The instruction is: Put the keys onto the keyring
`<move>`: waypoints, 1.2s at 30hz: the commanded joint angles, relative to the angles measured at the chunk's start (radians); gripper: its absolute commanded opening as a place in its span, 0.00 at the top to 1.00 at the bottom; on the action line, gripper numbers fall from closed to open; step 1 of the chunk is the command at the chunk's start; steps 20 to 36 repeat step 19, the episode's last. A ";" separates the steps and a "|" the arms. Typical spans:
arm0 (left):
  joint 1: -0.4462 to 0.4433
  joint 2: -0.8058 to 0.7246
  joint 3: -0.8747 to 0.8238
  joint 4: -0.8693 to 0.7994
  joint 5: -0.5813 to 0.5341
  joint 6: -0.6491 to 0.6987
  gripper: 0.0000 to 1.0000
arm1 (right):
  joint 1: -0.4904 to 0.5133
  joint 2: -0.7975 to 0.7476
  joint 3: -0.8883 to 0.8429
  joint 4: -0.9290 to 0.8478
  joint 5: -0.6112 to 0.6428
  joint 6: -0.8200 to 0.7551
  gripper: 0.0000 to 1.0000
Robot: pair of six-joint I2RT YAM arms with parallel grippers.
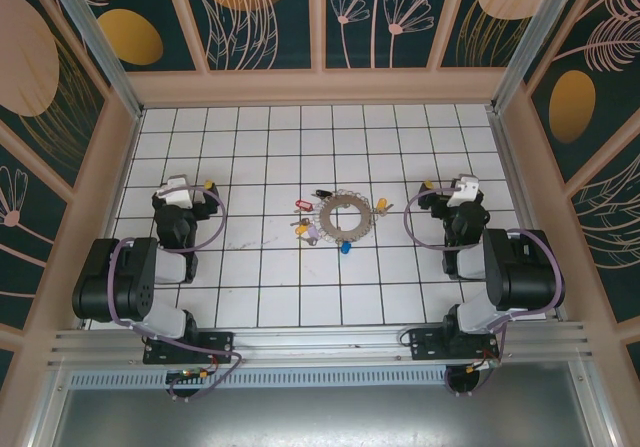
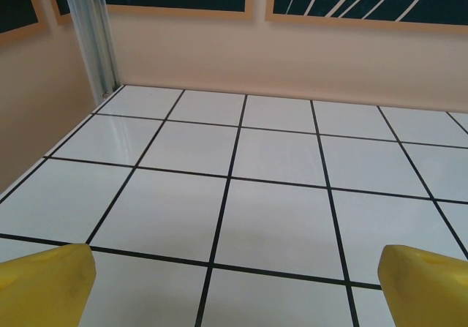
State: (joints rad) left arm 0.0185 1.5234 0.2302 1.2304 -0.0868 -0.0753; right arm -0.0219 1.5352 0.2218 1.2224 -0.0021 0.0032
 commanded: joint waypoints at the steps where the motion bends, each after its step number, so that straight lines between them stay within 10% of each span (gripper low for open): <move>1: -0.005 -0.004 0.003 0.047 0.004 -0.009 0.01 | -0.012 0.004 0.015 0.017 -0.005 0.014 0.01; 36: -0.005 -0.003 0.003 0.047 0.004 -0.009 0.01 | -0.011 0.004 0.016 0.016 -0.009 0.014 0.01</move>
